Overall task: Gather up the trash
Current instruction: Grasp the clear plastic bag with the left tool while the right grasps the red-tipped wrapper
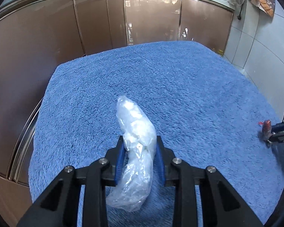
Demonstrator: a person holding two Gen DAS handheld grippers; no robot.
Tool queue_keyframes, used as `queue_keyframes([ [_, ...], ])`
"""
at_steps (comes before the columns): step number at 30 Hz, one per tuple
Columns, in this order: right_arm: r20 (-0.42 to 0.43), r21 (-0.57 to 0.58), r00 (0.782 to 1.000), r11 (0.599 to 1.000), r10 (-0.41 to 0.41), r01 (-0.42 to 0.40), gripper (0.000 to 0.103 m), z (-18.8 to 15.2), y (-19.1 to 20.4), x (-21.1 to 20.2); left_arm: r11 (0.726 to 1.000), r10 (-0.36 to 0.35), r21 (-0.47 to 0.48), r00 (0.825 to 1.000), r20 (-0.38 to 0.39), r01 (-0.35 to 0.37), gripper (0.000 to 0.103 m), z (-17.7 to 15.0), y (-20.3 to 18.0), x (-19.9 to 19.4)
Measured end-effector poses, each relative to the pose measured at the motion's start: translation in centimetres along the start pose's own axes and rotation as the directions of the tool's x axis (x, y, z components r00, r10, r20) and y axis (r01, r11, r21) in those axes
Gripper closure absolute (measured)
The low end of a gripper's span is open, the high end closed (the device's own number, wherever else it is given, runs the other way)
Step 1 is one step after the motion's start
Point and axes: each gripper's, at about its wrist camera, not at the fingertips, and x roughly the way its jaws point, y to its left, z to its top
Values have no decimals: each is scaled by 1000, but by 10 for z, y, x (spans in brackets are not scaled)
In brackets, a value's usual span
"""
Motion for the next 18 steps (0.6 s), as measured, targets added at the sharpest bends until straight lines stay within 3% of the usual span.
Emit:
queue_keyframes([
  [13, 34, 45, 997, 996, 74, -75, 86, -25, -4, -1, 1000, -24, -9, 999, 22, 24, 75, 14, -41, -22],
  [18, 117, 112, 989, 989, 88, -101, 91, -33, -16, -14, 998, -52, 30, 998, 40, 50, 75, 30, -70, -28],
])
